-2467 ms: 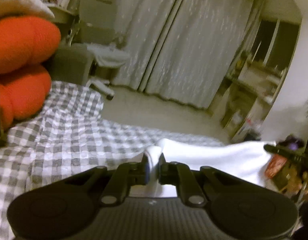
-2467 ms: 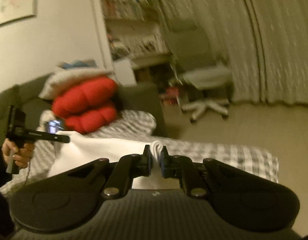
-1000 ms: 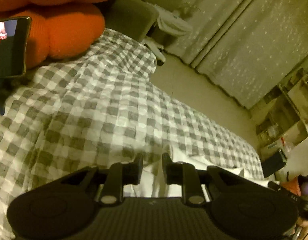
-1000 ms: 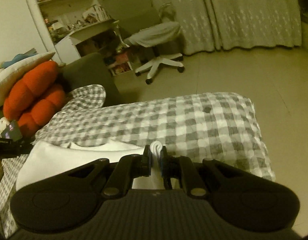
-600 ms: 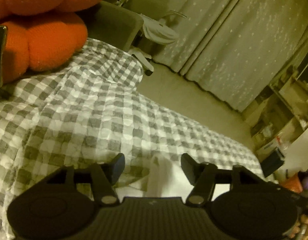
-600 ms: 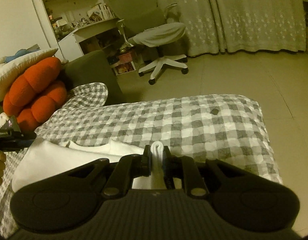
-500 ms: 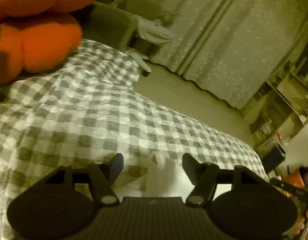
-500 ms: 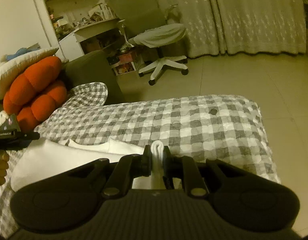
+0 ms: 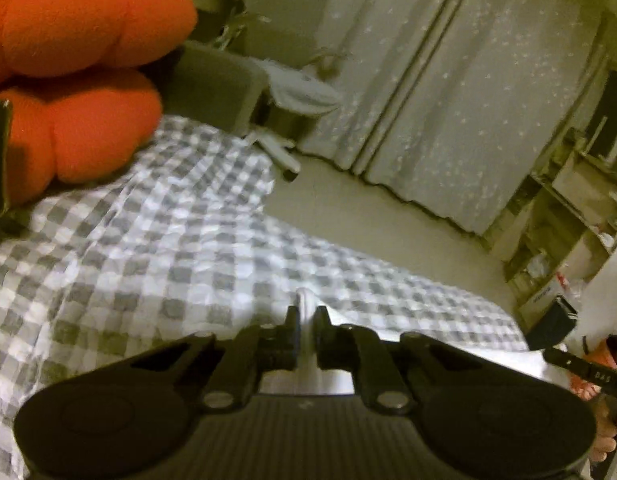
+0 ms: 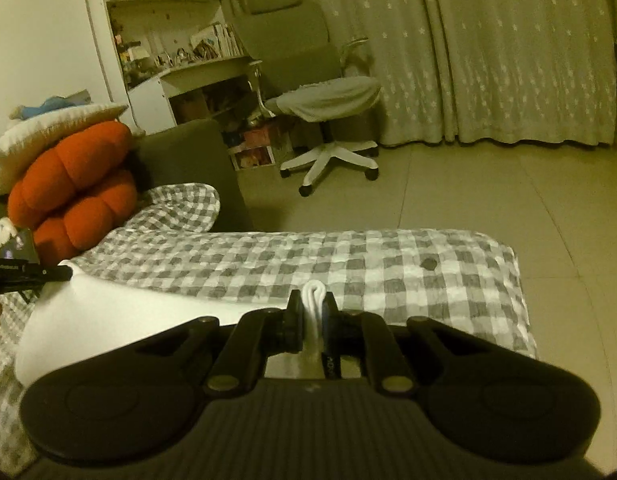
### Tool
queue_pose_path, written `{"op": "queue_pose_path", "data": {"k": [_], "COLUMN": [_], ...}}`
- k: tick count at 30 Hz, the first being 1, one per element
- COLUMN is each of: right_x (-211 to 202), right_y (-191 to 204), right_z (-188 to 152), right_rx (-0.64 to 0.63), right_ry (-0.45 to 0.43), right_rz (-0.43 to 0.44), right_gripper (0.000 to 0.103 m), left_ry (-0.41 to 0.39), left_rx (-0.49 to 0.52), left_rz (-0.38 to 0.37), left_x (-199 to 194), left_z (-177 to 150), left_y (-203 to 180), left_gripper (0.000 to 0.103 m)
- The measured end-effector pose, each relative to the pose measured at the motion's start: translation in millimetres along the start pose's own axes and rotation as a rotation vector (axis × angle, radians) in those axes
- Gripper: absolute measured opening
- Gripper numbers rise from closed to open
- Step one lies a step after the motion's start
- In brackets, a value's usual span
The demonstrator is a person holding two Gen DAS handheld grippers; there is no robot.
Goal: Fold clothes
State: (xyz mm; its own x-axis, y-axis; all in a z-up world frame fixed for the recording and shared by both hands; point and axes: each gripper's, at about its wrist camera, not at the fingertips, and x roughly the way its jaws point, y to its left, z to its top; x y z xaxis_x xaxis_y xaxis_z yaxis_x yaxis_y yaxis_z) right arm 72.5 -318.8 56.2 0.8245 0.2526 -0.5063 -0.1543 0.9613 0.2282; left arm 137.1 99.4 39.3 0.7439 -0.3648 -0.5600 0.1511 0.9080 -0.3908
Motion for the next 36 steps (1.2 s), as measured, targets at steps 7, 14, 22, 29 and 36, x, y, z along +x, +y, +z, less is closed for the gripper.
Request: {"op": "queue_pose_path", "data": {"k": [7, 14, 22, 29, 36], "right_x": [30.2, 26.0, 19.7, 38.3, 41.5], "right_y": [-2.2, -3.0, 3.0, 3.8, 1.1], "right_z": [-4.7, -1.6, 1.3, -9.8, -13.0], "right_rx": [0.010, 0.027, 0.019, 0.006, 0.013], "right_ry": [0.076, 0.048, -0.008, 0.069, 0.083], "right_rz": [-0.055, -0.043, -0.018, -0.106, -0.149], "right_gripper": [0.011, 0.011, 0.011, 0.011, 0.020], "left_ry": [0.006, -0.001, -0.028, -0.009, -0.019], "left_rx": [0.035, 0.024, 0.009, 0.087, 0.110], "left_rz": [0.047, 0.053, 0.050, 0.120, 0.157], "left_x": [11.7, 10.2, 1.2, 16.1, 15.6], "left_z": [-6.7, -7.3, -5.1, -14.5, -15.1], "left_y": [-1.9, -1.0, -1.2, -12.2, -16.4], "left_gripper": [0.007, 0.007, 0.007, 0.007, 0.010]}}
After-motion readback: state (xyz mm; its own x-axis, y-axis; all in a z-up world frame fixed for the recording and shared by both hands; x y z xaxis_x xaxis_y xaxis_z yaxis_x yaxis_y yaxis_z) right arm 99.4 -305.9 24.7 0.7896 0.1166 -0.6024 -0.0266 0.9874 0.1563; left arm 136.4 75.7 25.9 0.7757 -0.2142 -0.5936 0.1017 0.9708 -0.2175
